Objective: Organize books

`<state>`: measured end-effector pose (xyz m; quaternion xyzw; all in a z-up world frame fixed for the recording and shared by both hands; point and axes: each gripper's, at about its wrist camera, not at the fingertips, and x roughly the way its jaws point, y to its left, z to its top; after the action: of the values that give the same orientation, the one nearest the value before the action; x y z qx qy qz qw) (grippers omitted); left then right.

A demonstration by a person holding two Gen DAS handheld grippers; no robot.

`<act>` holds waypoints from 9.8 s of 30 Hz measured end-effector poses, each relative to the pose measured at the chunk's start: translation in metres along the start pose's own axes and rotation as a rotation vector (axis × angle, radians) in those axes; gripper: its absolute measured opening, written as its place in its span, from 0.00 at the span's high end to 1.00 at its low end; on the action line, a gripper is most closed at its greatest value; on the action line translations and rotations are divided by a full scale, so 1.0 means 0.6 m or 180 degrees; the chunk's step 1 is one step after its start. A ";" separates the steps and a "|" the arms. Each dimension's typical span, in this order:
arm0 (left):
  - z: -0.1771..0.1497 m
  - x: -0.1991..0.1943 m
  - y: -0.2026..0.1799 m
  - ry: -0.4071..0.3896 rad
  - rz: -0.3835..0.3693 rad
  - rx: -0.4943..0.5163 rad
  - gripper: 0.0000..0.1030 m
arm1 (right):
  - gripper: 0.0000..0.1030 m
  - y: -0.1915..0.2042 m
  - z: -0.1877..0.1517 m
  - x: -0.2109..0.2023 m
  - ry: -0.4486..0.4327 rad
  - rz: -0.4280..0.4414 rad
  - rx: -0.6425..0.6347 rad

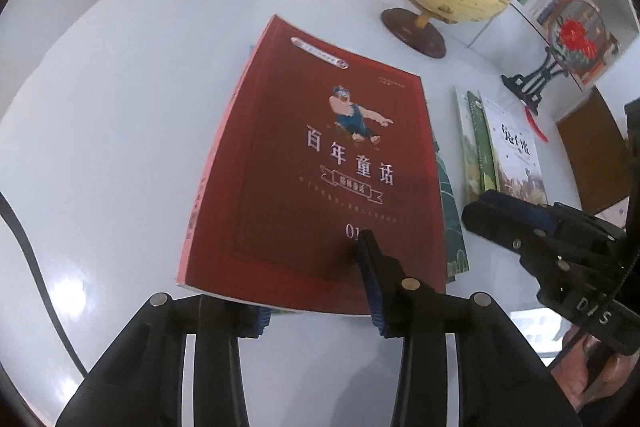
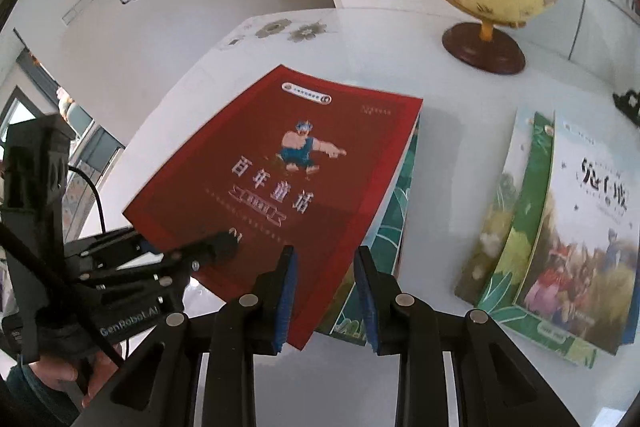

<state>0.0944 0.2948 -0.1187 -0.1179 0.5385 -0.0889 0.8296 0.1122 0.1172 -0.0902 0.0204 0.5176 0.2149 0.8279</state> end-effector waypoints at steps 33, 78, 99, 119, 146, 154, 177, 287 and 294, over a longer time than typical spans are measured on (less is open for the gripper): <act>-0.028 -0.013 0.003 0.0786 0.0461 -0.0126 0.60 | 0.73 0.037 -0.111 0.014 0.0243 0.0546 0.0284; 0.055 0.162 -0.403 0.0224 -0.0482 0.0689 0.60 | 0.48 -0.435 -0.150 -0.184 -0.0480 -0.0522 0.1419; 0.041 0.186 -0.395 0.0210 -0.0585 0.0444 0.57 | 0.56 -0.455 -0.123 -0.087 -0.0234 -0.0385 0.1248; 0.008 0.178 -0.402 0.0339 -0.0416 0.0556 0.47 | 0.56 -0.451 -0.135 -0.084 -0.0133 -0.0404 0.1168; -0.074 0.153 -0.375 0.0479 -0.0541 0.0187 0.47 | 0.57 -0.426 -0.223 -0.113 0.0023 -0.0117 0.1151; -0.057 0.105 -0.359 0.0395 -0.1804 -0.0244 0.72 | 0.56 -0.446 -0.229 -0.119 -0.0049 -0.0158 0.1257; -0.068 0.155 -0.404 0.0411 -0.0896 0.0239 0.90 | 0.79 -0.430 -0.231 -0.141 -0.0262 0.0259 0.1272; -0.100 0.018 -0.077 0.1015 -0.0988 -0.0278 0.29 | 0.76 -0.003 -0.140 -0.016 0.0265 0.0390 0.0356; -0.080 0.004 -0.178 0.0924 -0.1178 0.0333 0.29 | 0.76 -0.075 -0.187 -0.059 0.0238 0.0108 0.0730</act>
<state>0.0494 0.1870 -0.1085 -0.1574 0.6160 -0.2832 0.7180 0.0171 0.0423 -0.1238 0.1157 0.5689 0.1688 0.7965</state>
